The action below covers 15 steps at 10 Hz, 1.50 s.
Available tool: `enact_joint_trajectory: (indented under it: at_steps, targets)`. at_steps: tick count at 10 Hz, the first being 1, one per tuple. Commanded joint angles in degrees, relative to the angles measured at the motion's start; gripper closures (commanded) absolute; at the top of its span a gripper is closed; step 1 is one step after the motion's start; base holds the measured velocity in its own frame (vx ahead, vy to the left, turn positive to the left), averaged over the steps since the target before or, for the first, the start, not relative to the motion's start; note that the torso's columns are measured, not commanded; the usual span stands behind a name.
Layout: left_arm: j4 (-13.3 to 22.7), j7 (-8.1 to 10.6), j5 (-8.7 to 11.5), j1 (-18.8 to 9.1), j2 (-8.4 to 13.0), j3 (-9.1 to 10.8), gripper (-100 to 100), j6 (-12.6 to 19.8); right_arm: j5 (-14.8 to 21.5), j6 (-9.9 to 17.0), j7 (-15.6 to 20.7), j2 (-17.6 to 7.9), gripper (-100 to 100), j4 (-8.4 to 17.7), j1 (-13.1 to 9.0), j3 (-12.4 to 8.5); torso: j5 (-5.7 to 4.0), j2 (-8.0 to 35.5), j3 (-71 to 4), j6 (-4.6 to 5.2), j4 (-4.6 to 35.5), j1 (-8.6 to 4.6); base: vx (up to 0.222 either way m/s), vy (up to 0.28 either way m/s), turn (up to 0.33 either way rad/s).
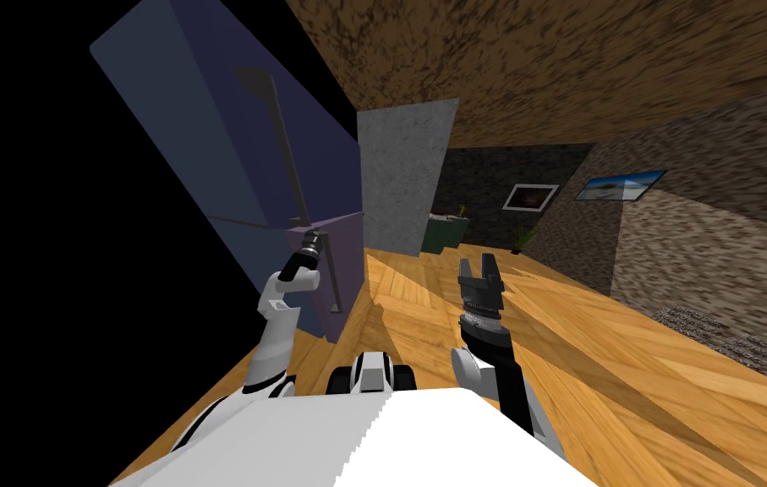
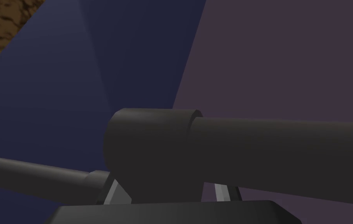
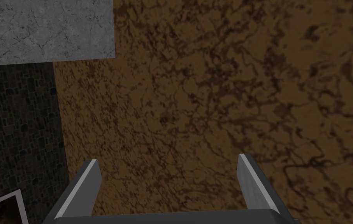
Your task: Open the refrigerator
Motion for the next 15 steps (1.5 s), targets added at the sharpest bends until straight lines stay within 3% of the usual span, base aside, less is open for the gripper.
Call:
enact_joint_trajectory:
  at_steps: [1, 3, 4, 6, 8, 9, 10, 12, 14, 15]
  targets:
    - [4.28, 0.10, -0.40, -3.41, 0.08, 0.77, 100, -0.46, 0.00, 0.00, 0.00, 0.00, 0, 0.00, 0.00, 0.00, -0.02, 0.01, -0.01, 0.10, 0.13, 0.23, -0.020, -0.060, 0.021]
    - [6.67, 0.10, -0.40, -3.41, 0.08, 0.77, 100, -0.46, 0.00, 0.00, 0.00, -0.02, 0, 0.00, 0.00, -0.01, 0.11, -0.38, -0.30, 0.23, -0.05, 0.59, -0.002, 0.002, -0.018]
    - [9.00, 0.82, -3.24, -6.29, -0.02, 3.76, 100, -3.09, 0.00, 0.00, 0.00, -0.02, 0, 0.00, 0.00, -0.02, 0.18, -0.56, -0.41, 0.19, -0.22, 0.61, -0.096, -0.136, 0.053]
    - [12.15, 0.82, -3.24, -9.46, -0.02, 4.47, 100, -3.09, 0.00, 0.00, 0.00, 0.00, 0, 0.00, 0.00, 0.00, 0.07, -0.09, -0.05, -0.24, 0.06, 0.14, -0.073, -0.158, 0.044]
    - [15.53, 0.82, -3.24, -10.15, -0.02, 4.47, 100, -3.09, 0.00, 0.00, 0.00, -0.01, 0, 0.00, 0.01, -0.01, 0.10, -0.20, -0.17, 0.09, 0.14, 0.74, 0.000, -0.017, 0.013]
    - [17.07, 1.53, -5.98, -12.23, -0.12, 7.30, 100, -5.72, 0.00, 0.00, 0.00, -0.02, 0, 0.00, 0.01, -0.02, 0.18, -0.40, -0.31, 0.14, -0.04, 0.81, -0.099, -0.116, 0.045]
    - [18.37, 1.53, -6.08, -13.72, -0.12, 8.18, 100, -5.72, 0.00, 0.00, 0.00, -0.01, 0, 0.00, 0.00, -0.01, 0.12, -0.08, -0.11, -0.12, -0.05, 0.29, -0.096, -0.170, 0.032]
    - [21.58, 1.53, -6.08, -16.75, -0.12, 8.18, 100, -5.72, 0.00, 0.00, 0.00, -0.01, 0, 0.00, 0.01, -0.01, 0.04, 0.14, 0.07, -0.12, 0.28, 0.47, -0.032, -0.079, 0.033]
    - [24.78, 1.53, -6.08, -16.89, -0.12, 8.18, 100, -5.72, 0.00, 0.00, 0.00, -0.02, 0, 0.00, 0.01, -0.02, 0.03, -0.15, -0.15, 0.20, 0.20, 0.61, -0.001, 0.011, 0.002]
    - [26.62, 2.24, -8.80, -19.30, -0.22, 11.14, 100, -8.34, 0.00, 0.00, 0.00, -0.02, 0, 0.00, 0.01, -0.02, 0.10, -0.30, -0.24, 0.17, -0.04, 0.52, -0.077, -0.130, 0.056]
